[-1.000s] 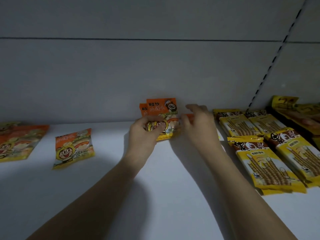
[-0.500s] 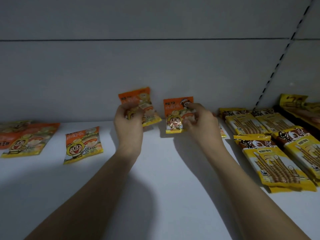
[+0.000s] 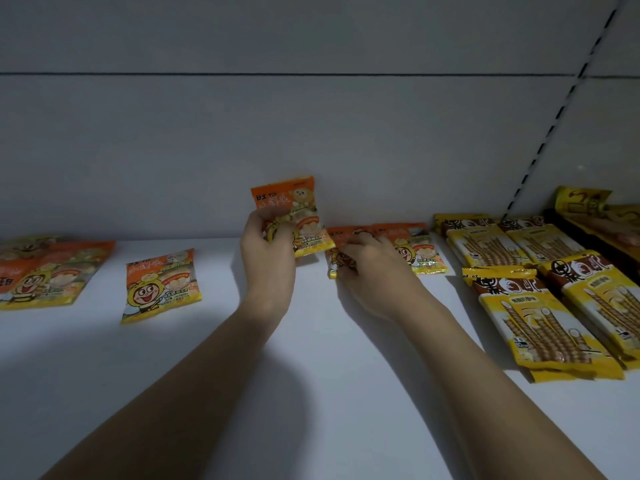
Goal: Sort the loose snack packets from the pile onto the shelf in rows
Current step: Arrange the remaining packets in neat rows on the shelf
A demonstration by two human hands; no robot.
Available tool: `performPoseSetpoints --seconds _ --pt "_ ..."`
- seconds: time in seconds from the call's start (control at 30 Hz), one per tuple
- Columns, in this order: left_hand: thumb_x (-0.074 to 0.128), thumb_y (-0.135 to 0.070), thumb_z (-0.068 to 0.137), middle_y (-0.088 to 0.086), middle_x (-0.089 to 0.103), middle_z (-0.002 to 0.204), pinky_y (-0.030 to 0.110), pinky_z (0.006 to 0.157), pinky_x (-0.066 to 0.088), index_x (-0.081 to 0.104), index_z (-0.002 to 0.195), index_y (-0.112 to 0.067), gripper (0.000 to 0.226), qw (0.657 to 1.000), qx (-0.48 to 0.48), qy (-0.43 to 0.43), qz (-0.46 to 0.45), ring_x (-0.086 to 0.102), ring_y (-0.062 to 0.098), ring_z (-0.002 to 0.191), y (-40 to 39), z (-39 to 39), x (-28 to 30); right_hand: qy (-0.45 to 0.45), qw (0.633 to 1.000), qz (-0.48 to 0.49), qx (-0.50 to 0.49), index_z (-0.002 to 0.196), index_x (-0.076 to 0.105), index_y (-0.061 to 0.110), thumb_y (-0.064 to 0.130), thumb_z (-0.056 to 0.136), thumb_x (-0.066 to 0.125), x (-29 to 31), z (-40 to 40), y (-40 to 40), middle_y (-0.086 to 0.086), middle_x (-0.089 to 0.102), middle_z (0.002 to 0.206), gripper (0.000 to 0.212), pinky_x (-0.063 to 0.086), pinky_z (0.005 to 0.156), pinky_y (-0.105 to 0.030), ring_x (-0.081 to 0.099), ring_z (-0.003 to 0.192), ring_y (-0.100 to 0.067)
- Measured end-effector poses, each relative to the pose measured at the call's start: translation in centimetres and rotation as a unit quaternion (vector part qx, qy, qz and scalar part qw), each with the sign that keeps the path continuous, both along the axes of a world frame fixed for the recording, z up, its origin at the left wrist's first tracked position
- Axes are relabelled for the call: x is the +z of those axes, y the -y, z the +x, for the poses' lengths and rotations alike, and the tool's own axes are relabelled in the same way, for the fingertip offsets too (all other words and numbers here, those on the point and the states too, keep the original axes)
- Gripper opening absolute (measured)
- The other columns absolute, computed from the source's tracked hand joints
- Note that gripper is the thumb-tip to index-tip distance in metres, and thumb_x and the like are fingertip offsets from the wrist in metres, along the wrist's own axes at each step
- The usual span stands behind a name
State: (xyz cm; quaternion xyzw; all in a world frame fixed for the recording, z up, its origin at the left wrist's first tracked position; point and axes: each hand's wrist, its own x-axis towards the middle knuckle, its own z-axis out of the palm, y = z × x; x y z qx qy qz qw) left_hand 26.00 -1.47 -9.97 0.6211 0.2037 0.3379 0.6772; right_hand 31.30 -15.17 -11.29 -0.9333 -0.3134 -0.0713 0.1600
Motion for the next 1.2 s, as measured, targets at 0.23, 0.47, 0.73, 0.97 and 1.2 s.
performPoseSetpoints --seconds 0.23,0.47,0.73,0.97,1.2 --pt "0.051 0.009 0.091 0.007 0.073 0.098 0.016 0.061 0.052 0.063 0.109 -0.012 0.03 0.997 -0.065 0.02 -0.039 0.072 0.009 0.077 1.1 -0.3 0.5 -0.068 0.94 0.329 -0.065 0.135 0.052 0.018 0.021 0.098 0.053 2.4 -0.1 -0.1 -0.006 0.062 0.118 0.037 0.048 0.085 -0.031 0.061 0.105 -0.02" --pt "0.06 -0.007 0.098 0.008 0.076 0.102 0.024 0.07 0.059 0.042 0.134 -0.026 0.044 0.988 -0.157 0.014 0.008 0.075 0.017 0.087 2.4 -0.7 0.3 -0.088 0.917 0.385 -0.058 0.133 0.056 0.023 0.013 0.094 0.061 2.9 -0.7 0.3 -0.002 0.063 0.11 0.041 0.049 0.07 -0.017 0.064 0.091 -0.012" --pt "0.039 -0.044 0.091 -0.007 0.069 0.12 0.044 0.095 0.05 0.061 0.122 -0.038 0.038 0.873 -0.177 -0.165 0.422 0.061 0.022 0.115 1.4 -0.2 -2.2 -0.051 0.972 0.138 -0.185 0.126 0.06 0.018 0.004 0.089 0.053 2.7 -5.7 5.0 -0.014 0.051 0.13 0.039 0.043 0.084 -0.035 0.053 0.114 -0.035" --pt "0.05 -0.03 0.101 -0.008 0.055 0.144 0.043 0.102 0.038 0.055 0.14 -0.032 0.039 0.787 -0.195 -0.191 0.554 0.046 0.022 0.132 1.5 -0.1 -2.9 0.108 0.978 -0.016 -0.176 0.116 0.065 0.019 0.03 0.091 0.056 -0.4 -11.1 5.6 -0.004 0.061 0.122 0.028 0.047 0.081 -0.042 0.055 0.11 -0.031" --pt "0.051 -0.029 0.101 -0.007 0.051 0.147 0.043 0.105 0.035 0.052 0.142 -0.031 0.041 0.782 -0.2 -0.181 0.563 0.044 0.022 0.134 1.2 -0.2 -3.1 0.08 0.976 0.02 -0.201 0.124 0.057 0.016 0.03 0.085 0.032 -1.6 -11.9 5.8 -0.005 0.057 0.131 0.048 0.042 0.103 -0.045 0.048 0.125 -0.028"
